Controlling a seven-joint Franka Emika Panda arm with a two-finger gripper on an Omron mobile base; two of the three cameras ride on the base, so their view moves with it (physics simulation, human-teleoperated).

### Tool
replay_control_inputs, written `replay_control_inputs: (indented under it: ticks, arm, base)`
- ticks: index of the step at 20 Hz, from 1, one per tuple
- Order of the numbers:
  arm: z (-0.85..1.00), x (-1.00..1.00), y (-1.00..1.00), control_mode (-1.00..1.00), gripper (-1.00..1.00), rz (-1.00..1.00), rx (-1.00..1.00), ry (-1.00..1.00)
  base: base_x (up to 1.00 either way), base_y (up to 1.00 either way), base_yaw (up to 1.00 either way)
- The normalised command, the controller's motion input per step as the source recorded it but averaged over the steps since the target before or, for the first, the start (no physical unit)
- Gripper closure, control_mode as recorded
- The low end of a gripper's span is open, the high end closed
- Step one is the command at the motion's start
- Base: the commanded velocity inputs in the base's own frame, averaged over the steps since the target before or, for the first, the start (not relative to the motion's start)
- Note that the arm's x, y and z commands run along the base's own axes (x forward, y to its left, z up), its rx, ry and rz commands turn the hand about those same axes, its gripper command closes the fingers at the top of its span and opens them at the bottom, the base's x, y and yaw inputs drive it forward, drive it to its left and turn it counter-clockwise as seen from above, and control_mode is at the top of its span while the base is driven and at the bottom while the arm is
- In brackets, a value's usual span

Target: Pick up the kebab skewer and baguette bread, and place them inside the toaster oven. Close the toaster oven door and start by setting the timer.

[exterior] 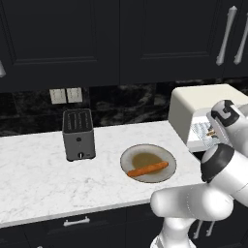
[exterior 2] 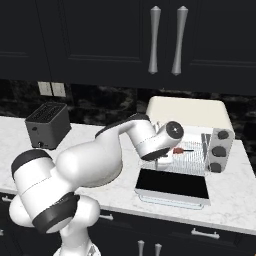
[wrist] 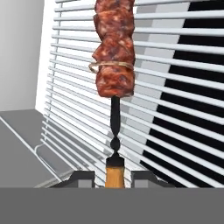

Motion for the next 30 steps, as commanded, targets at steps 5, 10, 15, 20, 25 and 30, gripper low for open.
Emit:
replay_control_inputs:
  ticks: [5,10,15,20,25,30]
  arm:
    - [-0.01,0.0,0.0,-1.0,-1.0,-0.05,0.0,-0.02]
    - [0.06,0.0,0.01,-1.0,-1.0,-0.01,0.0,0.0]
    - [0.72,-0.46,0.2,-1.0,-1.0,0.0,0.0,0.0]
    - [0.27,-1.0,0.81,-1.0,-1.0,0.08,-0.1,-0.02]
    - [0.01,-0.85,1.0,-1.0,-1.0,0.04,-0.09,0.01]
    - [-0.04,-0.05,1.0,-1.0,-1.0,0.0,-0.01,0.08]
  base:
    - [0.0,0.0,0.0]
    - [0.0,0.0,0.0]
    - [0.0,0.0,0.0]
    - [0.0,0.0,0.0]
    - [0.0,0.0,0.0]
    - [0.0,0.0,0.0]
